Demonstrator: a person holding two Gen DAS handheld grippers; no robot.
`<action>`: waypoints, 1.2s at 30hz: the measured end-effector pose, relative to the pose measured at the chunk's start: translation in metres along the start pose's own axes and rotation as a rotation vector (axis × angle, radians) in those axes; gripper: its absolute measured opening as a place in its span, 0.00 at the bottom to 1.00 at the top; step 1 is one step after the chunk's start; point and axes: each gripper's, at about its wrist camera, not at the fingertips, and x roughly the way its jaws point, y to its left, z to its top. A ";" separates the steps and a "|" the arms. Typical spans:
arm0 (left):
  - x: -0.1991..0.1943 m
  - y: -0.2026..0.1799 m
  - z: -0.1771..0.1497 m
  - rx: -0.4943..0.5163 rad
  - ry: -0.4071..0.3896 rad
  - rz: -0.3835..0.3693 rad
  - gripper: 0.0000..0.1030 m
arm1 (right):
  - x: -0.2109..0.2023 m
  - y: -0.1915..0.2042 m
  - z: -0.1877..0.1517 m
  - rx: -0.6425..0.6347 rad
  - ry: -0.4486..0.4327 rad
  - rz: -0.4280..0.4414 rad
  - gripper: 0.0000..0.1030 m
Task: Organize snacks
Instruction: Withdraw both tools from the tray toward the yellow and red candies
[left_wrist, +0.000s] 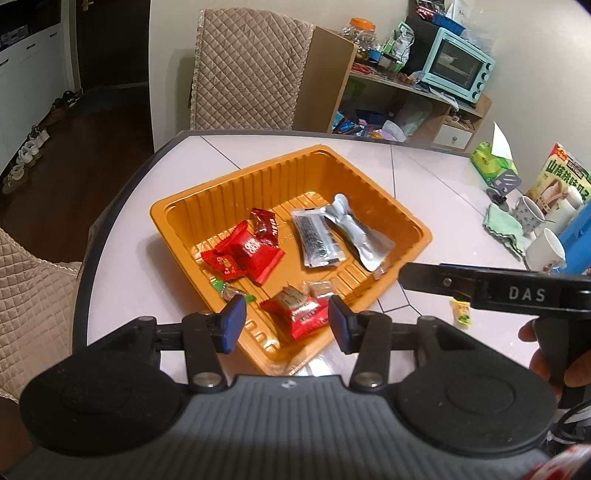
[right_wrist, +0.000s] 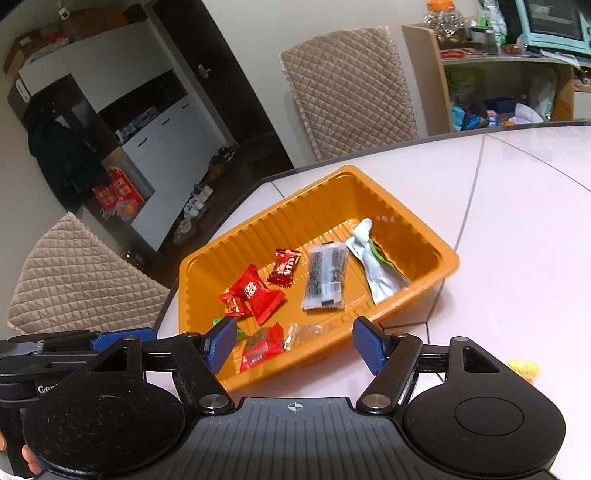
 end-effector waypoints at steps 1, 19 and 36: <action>-0.003 -0.002 -0.001 0.002 -0.002 0.000 0.45 | -0.006 -0.001 -0.003 0.004 -0.005 -0.002 0.71; -0.048 -0.050 -0.044 0.057 0.001 -0.030 0.53 | -0.098 -0.001 -0.060 0.035 -0.059 -0.049 0.75; -0.071 -0.086 -0.090 0.112 0.041 -0.073 0.54 | -0.159 -0.017 -0.116 0.084 -0.058 -0.112 0.75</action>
